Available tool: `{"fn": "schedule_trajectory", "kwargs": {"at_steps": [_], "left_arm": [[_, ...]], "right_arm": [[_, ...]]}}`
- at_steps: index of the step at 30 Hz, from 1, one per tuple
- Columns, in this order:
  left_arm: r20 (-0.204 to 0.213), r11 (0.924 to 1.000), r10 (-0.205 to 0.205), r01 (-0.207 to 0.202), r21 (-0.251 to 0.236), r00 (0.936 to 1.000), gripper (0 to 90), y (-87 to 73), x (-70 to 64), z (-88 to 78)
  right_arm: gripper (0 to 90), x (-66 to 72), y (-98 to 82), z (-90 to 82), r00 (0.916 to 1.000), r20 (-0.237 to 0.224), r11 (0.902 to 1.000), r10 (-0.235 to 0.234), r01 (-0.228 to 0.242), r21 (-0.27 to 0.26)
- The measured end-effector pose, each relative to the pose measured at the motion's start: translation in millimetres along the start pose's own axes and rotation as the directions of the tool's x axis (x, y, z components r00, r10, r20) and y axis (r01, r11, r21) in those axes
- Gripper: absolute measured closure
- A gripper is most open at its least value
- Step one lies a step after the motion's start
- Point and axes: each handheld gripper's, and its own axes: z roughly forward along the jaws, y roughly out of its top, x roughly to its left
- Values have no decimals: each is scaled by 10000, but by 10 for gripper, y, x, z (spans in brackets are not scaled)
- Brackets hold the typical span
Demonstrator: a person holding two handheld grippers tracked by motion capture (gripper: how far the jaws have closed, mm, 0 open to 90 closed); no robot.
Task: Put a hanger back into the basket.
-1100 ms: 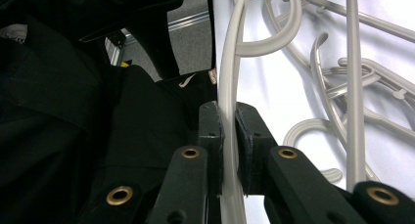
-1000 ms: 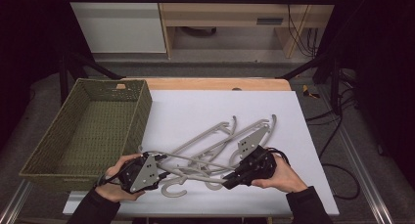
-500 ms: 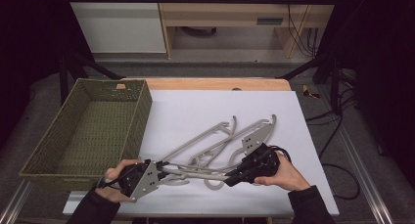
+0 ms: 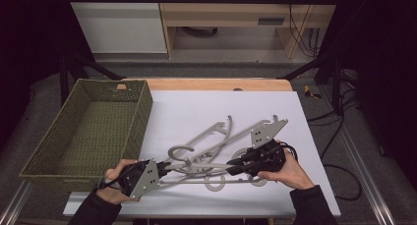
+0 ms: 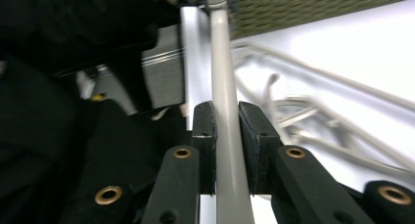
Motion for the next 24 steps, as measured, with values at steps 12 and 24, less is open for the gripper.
{"fn": "schedule_trajectory", "kwargs": {"at_steps": [12, 24], "left_arm": [[-532, 9675, -2405, 2437, 671, 9692, 816, 111, 98, 208], [-1415, 9044, -4163, 4251, 370, 8981, 816, 111, 214, 90]], "right_arm": [[354, 33, -81, -274, 9095, 4137, 9677, 412, 668, -2431], [142, 103, -498, -397, 7697, 5854, 9141, 2545, 62, -4055]]}}
